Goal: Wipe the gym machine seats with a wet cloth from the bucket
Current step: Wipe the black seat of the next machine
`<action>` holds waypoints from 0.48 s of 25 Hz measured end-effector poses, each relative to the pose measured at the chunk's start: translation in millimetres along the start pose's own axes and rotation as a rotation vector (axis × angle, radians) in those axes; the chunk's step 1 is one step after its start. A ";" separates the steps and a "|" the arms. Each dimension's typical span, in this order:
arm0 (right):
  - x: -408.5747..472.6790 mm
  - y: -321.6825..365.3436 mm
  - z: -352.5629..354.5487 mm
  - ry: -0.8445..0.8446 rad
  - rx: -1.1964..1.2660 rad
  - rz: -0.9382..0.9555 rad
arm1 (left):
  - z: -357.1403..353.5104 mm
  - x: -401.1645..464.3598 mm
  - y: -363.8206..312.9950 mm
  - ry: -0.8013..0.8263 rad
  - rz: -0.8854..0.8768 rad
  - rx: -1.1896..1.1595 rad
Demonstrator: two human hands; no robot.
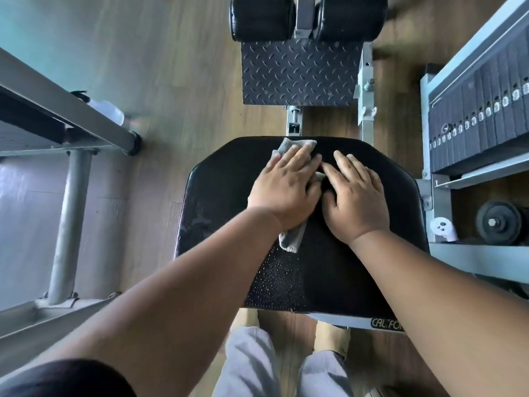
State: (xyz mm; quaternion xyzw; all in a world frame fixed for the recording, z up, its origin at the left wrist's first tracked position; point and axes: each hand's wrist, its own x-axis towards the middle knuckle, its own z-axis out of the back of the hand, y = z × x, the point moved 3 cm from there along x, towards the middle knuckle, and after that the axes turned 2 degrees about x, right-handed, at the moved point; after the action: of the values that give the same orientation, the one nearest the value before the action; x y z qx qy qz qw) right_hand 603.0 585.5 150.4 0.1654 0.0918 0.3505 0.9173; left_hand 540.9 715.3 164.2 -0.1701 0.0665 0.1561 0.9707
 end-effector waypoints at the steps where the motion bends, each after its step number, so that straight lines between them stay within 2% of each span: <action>1: 0.4 0.4 -0.4 -0.002 -0.010 0.006 | -1.0 1.6 3.6 0.025 -0.014 0.019; 3: 1.8 -0.1 -0.6 -0.001 -0.020 -0.004 | 2.8 4.6 17.8 0.014 0.042 0.046; 6: -0.1 0.6 -1.5 0.020 -0.015 -0.020 | 7.6 -4.6 47.1 -0.010 0.217 0.042; 12: 1.5 -0.8 -1.3 0.064 -0.046 -0.015 | 26.2 -77.2 117.0 -0.064 0.507 -0.011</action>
State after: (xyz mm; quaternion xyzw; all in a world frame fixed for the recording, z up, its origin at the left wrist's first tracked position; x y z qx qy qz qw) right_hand 604.2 586.3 148.9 0.1321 0.1141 0.3508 0.9201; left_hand 432.1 807.4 166.5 -0.1482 0.0757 0.4003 0.9011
